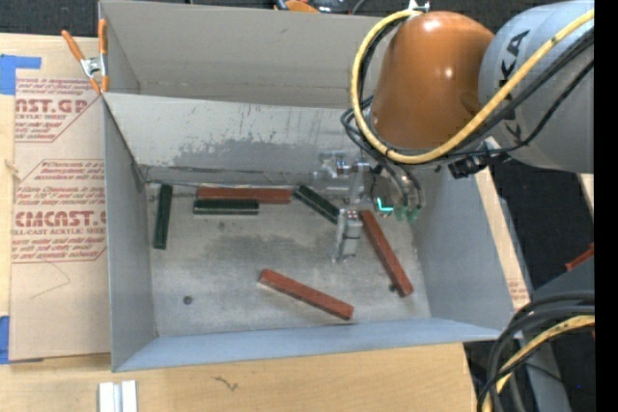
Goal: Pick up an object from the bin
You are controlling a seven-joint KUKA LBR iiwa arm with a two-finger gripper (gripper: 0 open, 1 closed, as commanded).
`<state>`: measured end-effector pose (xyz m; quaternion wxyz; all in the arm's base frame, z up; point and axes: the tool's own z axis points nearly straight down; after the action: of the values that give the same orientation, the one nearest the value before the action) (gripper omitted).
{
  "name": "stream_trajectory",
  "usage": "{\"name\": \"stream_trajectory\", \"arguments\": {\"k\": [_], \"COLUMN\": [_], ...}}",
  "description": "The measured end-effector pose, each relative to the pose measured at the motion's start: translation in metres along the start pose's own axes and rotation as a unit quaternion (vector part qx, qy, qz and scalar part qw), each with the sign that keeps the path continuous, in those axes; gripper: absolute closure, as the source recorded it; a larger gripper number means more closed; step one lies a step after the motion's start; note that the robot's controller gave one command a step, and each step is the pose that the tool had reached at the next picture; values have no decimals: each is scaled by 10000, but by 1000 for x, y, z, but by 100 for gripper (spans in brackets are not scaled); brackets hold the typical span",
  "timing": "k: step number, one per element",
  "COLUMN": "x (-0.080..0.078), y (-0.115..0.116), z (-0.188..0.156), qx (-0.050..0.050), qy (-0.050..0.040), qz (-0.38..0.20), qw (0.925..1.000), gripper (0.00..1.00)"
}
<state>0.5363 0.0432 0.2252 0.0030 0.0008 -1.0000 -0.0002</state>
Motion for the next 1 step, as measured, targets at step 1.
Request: {"name": "stream_trajectory", "arguments": {"k": [1], "x": [43], "y": [1], "z": [160], "qx": [0], "qy": [12], "qz": [1015], "qw": [9948], "gripper": [0]}}
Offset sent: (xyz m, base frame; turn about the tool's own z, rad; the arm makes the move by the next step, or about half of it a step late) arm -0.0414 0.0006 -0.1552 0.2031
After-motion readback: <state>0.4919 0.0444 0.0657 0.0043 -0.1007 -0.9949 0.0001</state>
